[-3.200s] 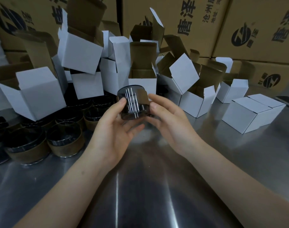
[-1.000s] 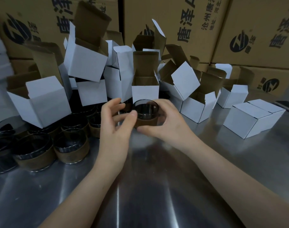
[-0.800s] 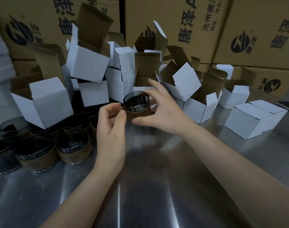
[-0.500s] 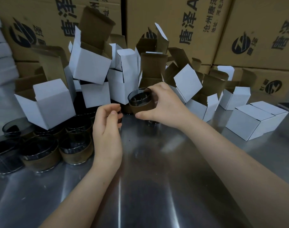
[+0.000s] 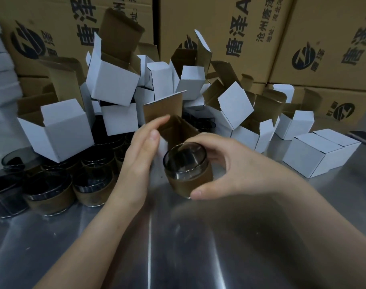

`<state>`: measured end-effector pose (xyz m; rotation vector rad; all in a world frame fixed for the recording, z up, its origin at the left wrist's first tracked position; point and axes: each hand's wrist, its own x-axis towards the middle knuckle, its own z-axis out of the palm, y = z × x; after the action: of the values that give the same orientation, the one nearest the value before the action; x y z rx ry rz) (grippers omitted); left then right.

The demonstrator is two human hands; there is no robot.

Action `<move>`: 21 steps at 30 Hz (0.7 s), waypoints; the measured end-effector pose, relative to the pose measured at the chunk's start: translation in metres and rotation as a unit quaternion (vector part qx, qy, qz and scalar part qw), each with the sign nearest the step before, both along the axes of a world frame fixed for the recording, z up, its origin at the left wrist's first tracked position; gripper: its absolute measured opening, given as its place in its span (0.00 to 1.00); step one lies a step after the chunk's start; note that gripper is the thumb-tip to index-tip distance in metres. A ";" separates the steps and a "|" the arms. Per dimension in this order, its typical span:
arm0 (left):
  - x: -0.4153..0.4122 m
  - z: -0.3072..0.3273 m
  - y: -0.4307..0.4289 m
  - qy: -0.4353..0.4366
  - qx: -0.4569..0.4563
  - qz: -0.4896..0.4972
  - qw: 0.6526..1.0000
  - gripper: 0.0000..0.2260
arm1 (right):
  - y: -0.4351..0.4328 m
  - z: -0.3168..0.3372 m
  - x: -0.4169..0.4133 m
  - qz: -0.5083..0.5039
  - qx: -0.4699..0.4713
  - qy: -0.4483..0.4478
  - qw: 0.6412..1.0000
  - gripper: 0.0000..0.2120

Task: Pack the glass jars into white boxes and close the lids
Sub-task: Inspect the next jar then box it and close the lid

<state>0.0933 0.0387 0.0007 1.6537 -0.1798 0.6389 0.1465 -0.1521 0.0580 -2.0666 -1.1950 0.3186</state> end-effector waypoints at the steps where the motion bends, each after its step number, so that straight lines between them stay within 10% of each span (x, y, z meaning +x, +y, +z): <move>1: -0.001 0.000 -0.001 0.000 0.000 -0.005 1.000 0.21 | 0.001 -0.001 -0.002 0.004 -0.002 0.002 1.000 0.32; 7: 0.003 -0.002 -0.003 0.010 -0.066 0.052 0.996 0.05 | 0.004 -0.003 -0.008 0.029 0.009 0.044 0.999 0.31; 21: 0.004 -0.005 -0.010 0.036 -0.045 -0.020 0.998 0.14 | 0.024 0.012 0.016 -0.025 0.151 0.029 0.988 0.29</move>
<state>0.0969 0.0288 -0.0040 1.5791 -0.1301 0.5479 0.1630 -0.1282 0.0696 -1.8097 -1.0822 0.1605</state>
